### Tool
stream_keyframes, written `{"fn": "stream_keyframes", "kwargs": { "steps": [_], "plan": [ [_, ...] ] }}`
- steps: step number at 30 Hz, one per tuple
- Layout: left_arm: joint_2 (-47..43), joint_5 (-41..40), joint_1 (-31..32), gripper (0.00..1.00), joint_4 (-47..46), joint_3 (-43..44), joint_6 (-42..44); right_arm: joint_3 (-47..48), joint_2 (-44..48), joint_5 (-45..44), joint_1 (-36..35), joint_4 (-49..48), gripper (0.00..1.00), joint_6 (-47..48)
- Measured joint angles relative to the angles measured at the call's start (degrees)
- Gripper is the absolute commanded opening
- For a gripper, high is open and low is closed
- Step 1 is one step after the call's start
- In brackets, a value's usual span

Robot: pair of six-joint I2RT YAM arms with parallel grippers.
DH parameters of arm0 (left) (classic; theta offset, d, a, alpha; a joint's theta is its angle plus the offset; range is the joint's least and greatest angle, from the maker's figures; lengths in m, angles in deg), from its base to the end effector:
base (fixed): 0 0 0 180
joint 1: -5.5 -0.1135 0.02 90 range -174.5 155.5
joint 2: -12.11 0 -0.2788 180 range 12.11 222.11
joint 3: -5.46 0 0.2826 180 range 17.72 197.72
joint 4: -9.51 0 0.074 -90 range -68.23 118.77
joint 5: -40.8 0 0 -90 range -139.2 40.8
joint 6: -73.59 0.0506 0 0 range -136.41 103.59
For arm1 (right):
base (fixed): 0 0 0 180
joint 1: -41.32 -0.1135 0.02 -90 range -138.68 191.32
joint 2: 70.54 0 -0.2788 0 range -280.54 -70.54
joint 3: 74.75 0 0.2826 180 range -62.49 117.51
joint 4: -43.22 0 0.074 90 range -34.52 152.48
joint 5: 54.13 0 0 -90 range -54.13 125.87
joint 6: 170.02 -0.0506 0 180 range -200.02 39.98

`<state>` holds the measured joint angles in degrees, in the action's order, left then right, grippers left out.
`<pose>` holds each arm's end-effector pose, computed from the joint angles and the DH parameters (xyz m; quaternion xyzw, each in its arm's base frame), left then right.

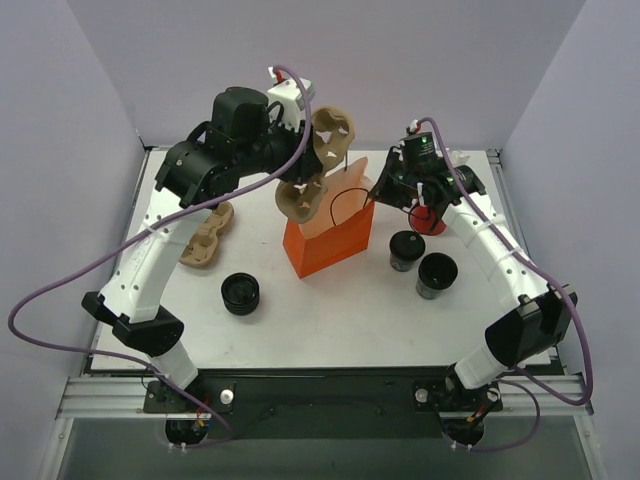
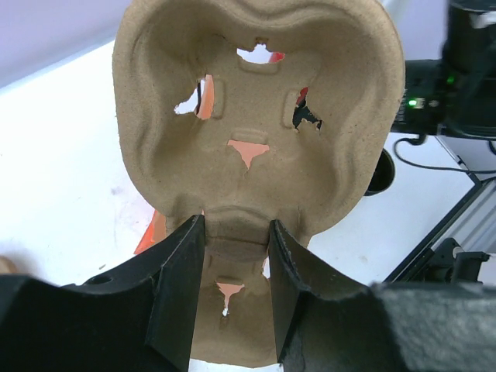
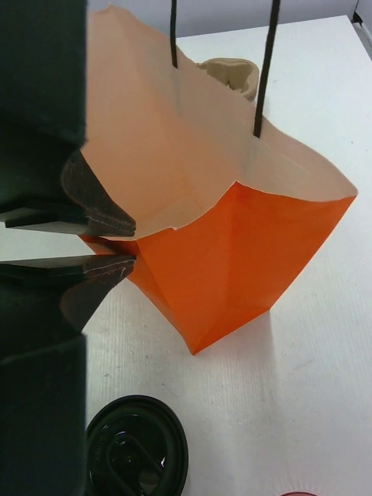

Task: Pack the takeout coffee

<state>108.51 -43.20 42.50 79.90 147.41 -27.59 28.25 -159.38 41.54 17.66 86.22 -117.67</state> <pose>0.2858 -0.2220 0.5401 0.2155 0.8139 -0.2597 0.4729 0.3619 0.1640 0.4014 0.0797 0.8565 0.2957 0.4154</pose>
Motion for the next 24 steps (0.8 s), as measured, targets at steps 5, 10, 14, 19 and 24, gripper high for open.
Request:
{"fn": "stream_keyframes", "kwargs": {
  "steps": [5,10,14,19,24],
  "plan": [
    [1.03,-0.13,2.43,0.28,0.02,2.93,1.18,0.72,0.00,1.42,0.00,0.63,0.25,0.42],
    [2.62,-0.15,2.54,0.28,-0.02,3.56,1.92,2.32,-0.11,2.45,0.00,1.33,0.40,0.66],
    [4.66,-0.46,2.60,0.28,0.00,3.67,2.62,3.58,-0.11,3.45,0.07,1.36,0.43,1.14],
    [6.05,-2.36,2.60,0.28,0.13,3.67,3.15,4.17,0.04,7.34,0.13,1.36,0.41,5.84],
    [6.05,-2.89,2.60,0.28,0.17,4.04,3.34,2.32,2.34,14.29,1.42,-1.36,0.43,15.65]
  ]
}}
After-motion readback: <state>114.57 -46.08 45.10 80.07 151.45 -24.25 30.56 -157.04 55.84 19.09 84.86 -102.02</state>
